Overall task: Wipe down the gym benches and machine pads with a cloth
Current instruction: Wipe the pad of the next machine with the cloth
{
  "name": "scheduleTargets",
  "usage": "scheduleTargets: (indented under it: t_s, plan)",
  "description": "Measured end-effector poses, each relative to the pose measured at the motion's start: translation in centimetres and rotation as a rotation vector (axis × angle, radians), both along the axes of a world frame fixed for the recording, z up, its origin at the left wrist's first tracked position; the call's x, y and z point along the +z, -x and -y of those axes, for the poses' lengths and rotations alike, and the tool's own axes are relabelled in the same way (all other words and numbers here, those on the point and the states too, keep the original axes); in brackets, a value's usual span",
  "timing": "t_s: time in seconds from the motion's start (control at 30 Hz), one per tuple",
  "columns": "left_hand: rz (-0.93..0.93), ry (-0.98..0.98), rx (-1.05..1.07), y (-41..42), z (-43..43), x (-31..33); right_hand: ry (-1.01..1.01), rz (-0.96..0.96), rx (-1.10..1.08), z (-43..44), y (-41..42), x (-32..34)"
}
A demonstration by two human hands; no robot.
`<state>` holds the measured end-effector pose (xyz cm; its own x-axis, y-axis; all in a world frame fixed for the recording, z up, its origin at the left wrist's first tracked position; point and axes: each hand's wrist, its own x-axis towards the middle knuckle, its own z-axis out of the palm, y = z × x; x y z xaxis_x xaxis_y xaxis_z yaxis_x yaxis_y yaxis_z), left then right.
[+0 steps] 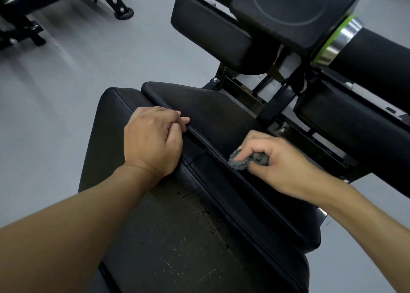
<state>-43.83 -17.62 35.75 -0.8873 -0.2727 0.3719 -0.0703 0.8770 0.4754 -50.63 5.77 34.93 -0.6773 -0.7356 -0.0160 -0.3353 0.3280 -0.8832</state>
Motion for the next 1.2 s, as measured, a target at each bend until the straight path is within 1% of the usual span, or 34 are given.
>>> scheduleTargets:
  t_s: [0.07,0.17,0.23,0.3,0.4,0.47,0.57,0.67,0.83,1.0,1.13,1.2]
  plan:
    - [0.033,0.001,-0.005,0.0,-0.1,0.1,0.009,-0.066,-0.042,2.4,0.8,-0.4]
    - [0.127,0.01,-0.009,0.2,-0.2,0.6,-0.025,-0.086,-0.049,4.6,1.4,-0.3]
    - [0.204,0.002,0.007,0.3,-0.6,1.4,-0.019,-0.09,0.006,2.5,0.6,-0.1]
    - [0.238,-0.005,0.026,0.2,-2.1,2.3,-0.029,-0.081,0.044,0.1,-0.5,0.3]
    - [0.272,0.06,-0.057,-0.8,-5.3,2.2,0.003,-0.102,-0.038,0.4,-0.7,-0.2]
    - [0.288,0.114,-0.061,-1.0,-5.6,1.4,0.0,-0.071,-0.099,1.3,-0.5,-0.5]
    - [0.335,0.135,-0.099,-0.9,-4.8,0.9,-0.049,-0.059,-0.082,-1.7,-1.7,-0.6]
    - [0.348,0.157,-0.126,-0.7,-4.9,1.0,-0.095,0.026,-0.104,-5.2,-3.0,-0.1]
    - [0.349,0.183,-0.123,-0.5,-4.9,0.7,-0.128,0.029,-0.215,-1.3,0.0,-2.1]
    - [0.347,0.213,-0.117,-0.6,-4.9,0.8,-0.095,0.062,-0.113,-4.6,-2.1,-0.5]
    - [0.349,0.226,-0.102,-0.5,-5.1,0.8,-0.105,0.016,-0.184,-1.2,0.6,-2.3]
    - [0.346,0.235,-0.096,-0.4,-5.1,0.8,-0.132,0.026,-0.213,0.0,1.3,-2.8]
